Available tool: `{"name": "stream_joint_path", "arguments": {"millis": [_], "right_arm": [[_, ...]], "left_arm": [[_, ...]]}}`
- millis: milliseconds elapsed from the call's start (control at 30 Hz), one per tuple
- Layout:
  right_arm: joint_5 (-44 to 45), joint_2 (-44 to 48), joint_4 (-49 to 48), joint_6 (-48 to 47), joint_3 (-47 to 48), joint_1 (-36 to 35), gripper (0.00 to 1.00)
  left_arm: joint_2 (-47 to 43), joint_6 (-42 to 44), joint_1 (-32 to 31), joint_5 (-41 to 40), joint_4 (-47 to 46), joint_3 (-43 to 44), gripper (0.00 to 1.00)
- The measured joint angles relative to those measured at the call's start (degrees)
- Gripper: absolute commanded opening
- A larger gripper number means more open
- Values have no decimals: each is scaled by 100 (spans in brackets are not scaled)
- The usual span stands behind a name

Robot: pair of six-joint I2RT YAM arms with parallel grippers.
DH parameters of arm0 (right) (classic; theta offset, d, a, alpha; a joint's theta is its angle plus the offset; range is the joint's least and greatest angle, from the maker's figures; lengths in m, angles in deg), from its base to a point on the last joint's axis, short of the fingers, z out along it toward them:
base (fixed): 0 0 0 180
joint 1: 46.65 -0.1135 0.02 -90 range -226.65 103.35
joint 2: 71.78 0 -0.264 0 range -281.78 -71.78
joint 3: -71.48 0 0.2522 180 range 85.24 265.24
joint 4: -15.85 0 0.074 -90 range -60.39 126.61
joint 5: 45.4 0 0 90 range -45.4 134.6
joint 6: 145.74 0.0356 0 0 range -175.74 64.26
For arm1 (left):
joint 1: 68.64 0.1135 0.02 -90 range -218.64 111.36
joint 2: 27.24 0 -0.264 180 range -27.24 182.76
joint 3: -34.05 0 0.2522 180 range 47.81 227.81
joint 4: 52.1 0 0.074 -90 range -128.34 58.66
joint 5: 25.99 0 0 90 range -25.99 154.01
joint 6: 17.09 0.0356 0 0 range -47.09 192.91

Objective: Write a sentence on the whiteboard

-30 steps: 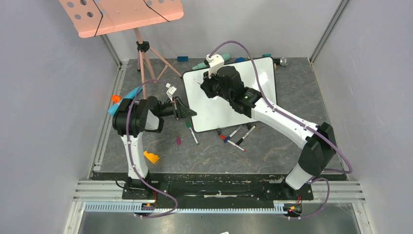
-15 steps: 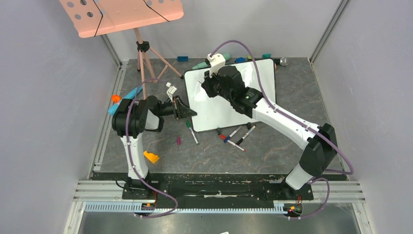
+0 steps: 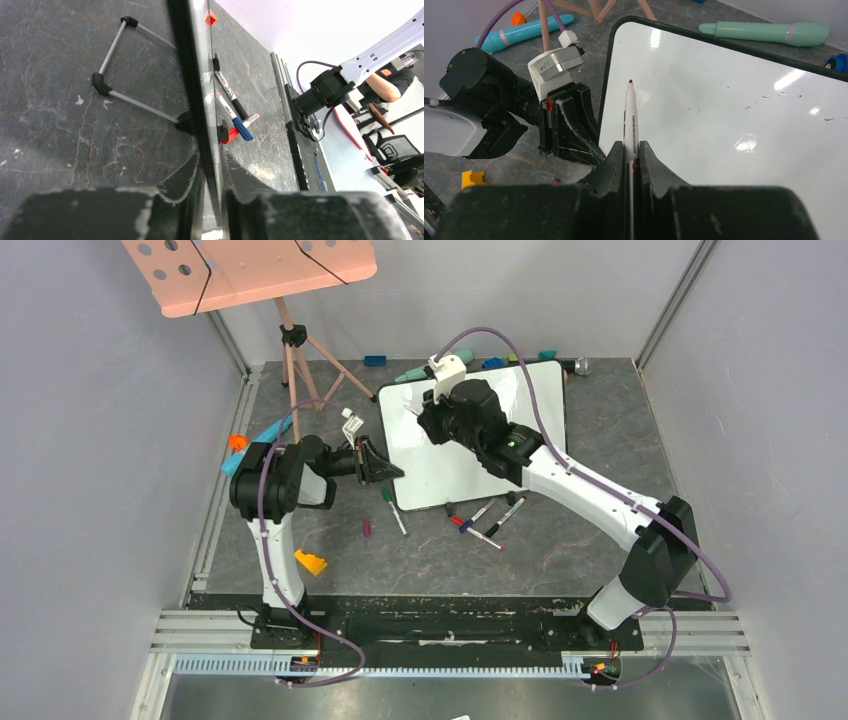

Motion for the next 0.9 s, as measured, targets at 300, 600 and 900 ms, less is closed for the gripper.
{"name": "stream_joint_path", "arguments": {"millis": [300, 600, 900], "right_arm": [[4, 28, -2, -4, -55, 0, 0], [7, 28, -2, -7, -52, 0, 0], [181, -66, 2, 122, 94, 0, 0]], "left_arm": [[17, -9, -33, 44, 15, 70, 2], [87, -13, -33, 24, 13, 101, 2], [308, -177, -33, 7, 9, 295, 2]]}}
